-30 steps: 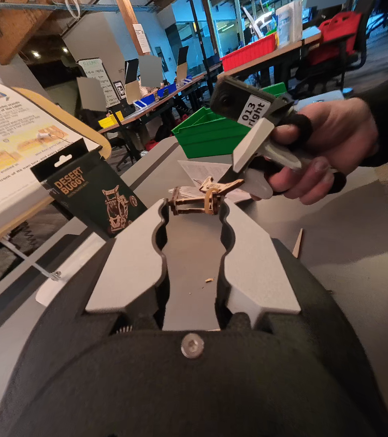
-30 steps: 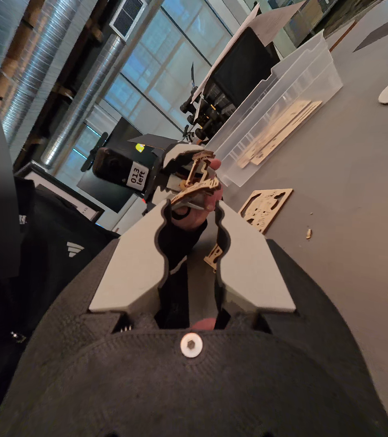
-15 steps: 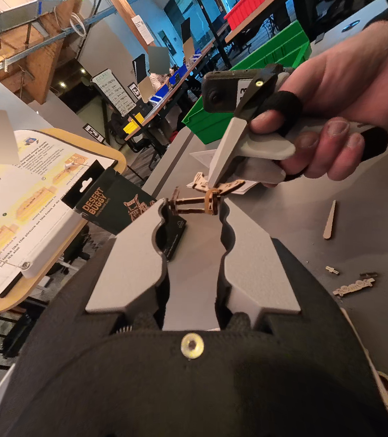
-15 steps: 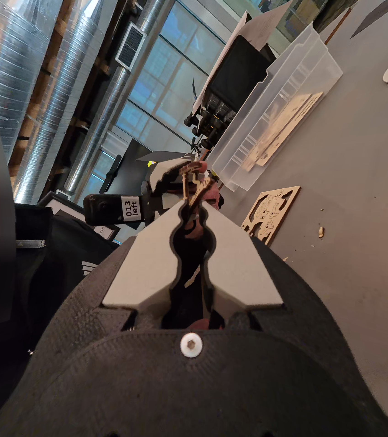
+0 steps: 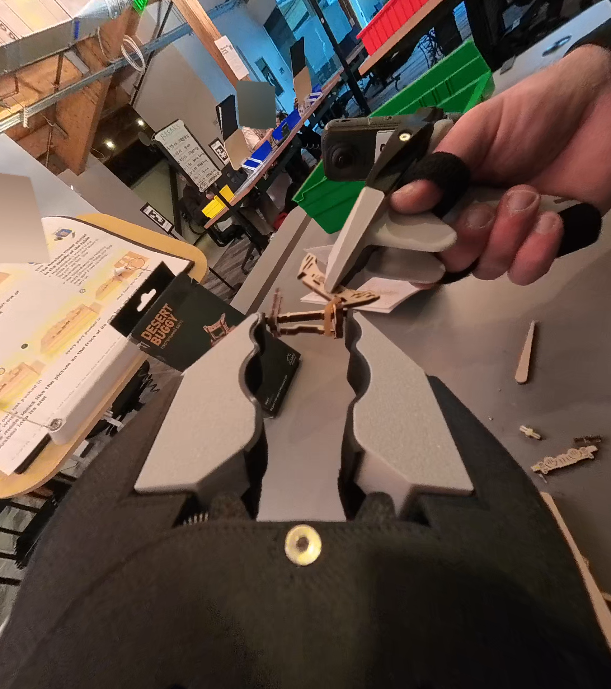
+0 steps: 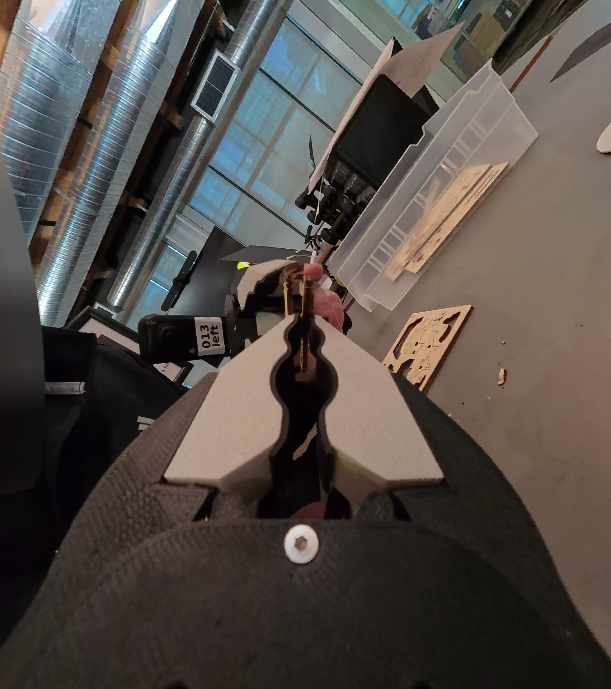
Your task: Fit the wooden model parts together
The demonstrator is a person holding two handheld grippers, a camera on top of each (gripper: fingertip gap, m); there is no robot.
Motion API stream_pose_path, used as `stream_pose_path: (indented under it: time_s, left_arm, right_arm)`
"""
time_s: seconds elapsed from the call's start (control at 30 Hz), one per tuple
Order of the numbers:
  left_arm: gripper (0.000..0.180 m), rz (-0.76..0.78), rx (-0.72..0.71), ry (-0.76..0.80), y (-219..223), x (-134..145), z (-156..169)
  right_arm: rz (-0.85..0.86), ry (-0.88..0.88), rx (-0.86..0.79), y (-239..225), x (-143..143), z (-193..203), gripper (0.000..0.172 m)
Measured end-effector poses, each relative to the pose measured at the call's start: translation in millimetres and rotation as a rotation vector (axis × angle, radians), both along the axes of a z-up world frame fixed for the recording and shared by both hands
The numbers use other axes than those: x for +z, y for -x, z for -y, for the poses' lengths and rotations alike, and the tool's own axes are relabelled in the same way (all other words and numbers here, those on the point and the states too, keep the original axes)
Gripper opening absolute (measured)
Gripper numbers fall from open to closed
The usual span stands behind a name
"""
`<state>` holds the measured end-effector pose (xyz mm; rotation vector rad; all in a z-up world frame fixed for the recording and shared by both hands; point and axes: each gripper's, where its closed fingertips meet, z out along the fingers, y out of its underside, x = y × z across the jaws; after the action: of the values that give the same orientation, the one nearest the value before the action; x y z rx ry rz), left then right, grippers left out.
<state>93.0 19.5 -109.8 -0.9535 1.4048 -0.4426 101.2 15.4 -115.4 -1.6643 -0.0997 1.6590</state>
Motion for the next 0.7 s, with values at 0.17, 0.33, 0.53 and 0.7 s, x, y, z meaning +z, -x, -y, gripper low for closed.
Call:
stream_pose_path:
  time_s: [0.17, 0.33, 0.53, 0.7]
  left_arm:
    - [0.041, 0.018, -0.012, 0.010, -0.4, 6.4, 1.5]
    - [0.040, 0.029, -0.023, 0.029, 0.3, 8.9, 1.9]
    - [0.040, 0.068, -0.062, 0.073, 6.0, 19.3, 3.8]
    - [0.040, 0.036, -0.077, 0.080, 8.7, 15.2, 1.5]
  right_arm:
    - [-0.014, 0.001, 0.002, -0.7, 3.0, -0.6, 0.000]
    - [-0.022, -0.006, 0.003, -2.4, 7.4, -1.4, 0.000]
    - [-0.024, -0.004, -0.023, -14.2, 7.9, -6.0, 0.000]
    - [0.048, -0.076, 0.045, -3.1, 14.7, 4.5, 0.000]
